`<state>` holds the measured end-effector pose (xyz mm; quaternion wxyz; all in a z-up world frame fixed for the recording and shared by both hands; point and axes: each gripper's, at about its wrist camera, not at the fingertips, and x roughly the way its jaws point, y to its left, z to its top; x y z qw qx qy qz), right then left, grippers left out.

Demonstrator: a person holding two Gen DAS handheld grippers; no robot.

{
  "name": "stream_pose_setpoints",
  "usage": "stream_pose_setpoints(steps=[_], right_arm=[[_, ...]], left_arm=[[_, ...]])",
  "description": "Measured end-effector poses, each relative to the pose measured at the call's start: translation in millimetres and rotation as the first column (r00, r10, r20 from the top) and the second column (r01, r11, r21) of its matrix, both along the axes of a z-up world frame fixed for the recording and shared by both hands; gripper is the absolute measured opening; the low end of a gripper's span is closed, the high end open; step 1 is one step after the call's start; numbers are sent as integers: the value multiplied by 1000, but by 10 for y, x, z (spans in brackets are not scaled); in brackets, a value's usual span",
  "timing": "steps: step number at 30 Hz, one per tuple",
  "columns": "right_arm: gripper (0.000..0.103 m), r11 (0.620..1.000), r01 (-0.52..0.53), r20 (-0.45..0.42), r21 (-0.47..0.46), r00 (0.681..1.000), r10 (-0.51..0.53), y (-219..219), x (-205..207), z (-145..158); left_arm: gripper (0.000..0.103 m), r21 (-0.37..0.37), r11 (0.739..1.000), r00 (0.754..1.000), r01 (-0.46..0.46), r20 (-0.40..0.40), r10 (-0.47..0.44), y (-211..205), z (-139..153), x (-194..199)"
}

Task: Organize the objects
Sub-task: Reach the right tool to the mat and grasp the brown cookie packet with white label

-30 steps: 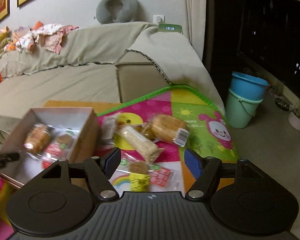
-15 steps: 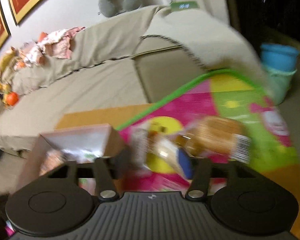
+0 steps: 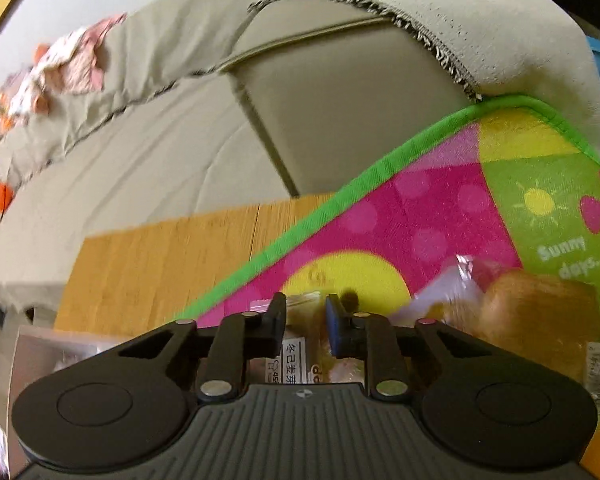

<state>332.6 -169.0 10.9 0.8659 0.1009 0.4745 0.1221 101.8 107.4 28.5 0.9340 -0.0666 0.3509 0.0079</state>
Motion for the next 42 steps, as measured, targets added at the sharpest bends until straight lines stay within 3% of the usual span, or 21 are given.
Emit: stream_pose_setpoints(steps=[8, 12, 16, 18, 20, 21, 24, 28, 35, 42], right_arm=[[18, 977, -166, -10, -134, 986, 167, -192, -682, 90], [18, 941, -268, 12, -208, 961, 276, -259, -1204, 152], [19, 920, -287, 54, -267, 949, 312, -311, -1711, 257], [28, 916, -300, 99, -268, 937, 336, -319, -1947, 315], [43, 914, -325, 131, -242, 922, 363, -272, -2120, 348], [44, 911, -340, 137, -234, 916, 377, -232, -2186, 340], [55, 899, -360, 135, -250, 906, 400, -107, -2256, 214], [56, 901, -334, 138, -278, 914, 382, -63, -2300, 43], [52, 926, -204, 157, -319, 952, 264, -333, -2412, 69], [52, 937, -227, 202, -265, 937, 285, -353, -2431, 108]], left_arm=[[13, -2, 1000, 1000, -3, 0, 3, -6, -3, 6], [13, -2, 1000, 1000, -4, 0, 4, -7, -2, 7], [13, -3, 1000, 1000, -7, 1, 7, -7, -3, 6], [13, -3, 1000, 1000, -9, 0, 9, -9, -2, 4], [13, -3, 1000, 1000, -8, -1, 8, -9, -1, 3], [13, -3, 1000, 1000, -7, -2, 7, -9, -1, 3], [13, 3, 1000, 1000, -7, -5, 7, -7, 4, -8], [13, 4, 1000, 1000, -7, -4, 7, -9, 4, -9], [13, 4, 1000, 1000, -8, -4, 8, -15, 8, -12], [13, 3, 1000, 1000, -6, -6, 6, -11, 10, -12]])
